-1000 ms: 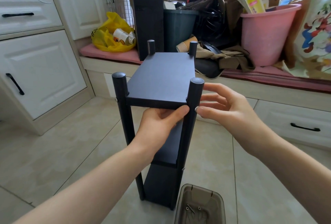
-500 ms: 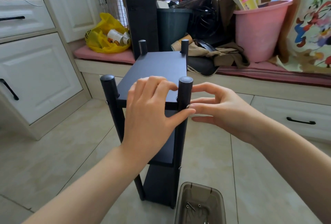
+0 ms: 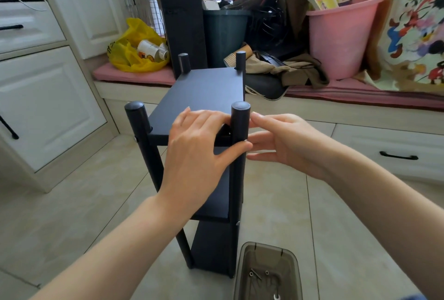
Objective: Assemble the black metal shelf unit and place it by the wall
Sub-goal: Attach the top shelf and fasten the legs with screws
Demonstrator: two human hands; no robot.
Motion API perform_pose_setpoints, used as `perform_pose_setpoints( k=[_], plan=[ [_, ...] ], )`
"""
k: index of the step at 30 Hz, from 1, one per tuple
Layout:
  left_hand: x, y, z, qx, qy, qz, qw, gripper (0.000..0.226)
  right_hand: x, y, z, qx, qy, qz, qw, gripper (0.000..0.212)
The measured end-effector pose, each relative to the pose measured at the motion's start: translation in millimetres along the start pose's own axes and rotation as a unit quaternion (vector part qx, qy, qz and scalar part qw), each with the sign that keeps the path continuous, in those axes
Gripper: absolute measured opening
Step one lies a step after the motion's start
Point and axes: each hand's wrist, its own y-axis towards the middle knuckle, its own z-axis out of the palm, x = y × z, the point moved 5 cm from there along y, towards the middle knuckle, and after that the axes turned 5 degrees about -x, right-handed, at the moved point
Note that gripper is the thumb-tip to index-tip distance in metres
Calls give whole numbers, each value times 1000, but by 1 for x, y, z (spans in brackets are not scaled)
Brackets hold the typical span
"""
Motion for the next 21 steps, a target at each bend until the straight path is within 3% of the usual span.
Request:
perform_pose_setpoints(
  k=[7, 13, 21],
  plan=[
    [0, -2, 0, -1, 1, 8, 1000, 47, 1, 1, 15, 6, -24, 15, 1000, 41],
    [-4, -5, -2, -22, 96, 35, 994, 50, 2, -1, 19, 0, 4, 20, 1000, 33],
    [-4, -8, 1, -24, 130, 53, 990, 54, 0, -1, 14, 7, 32, 9, 999, 30]
  ],
)
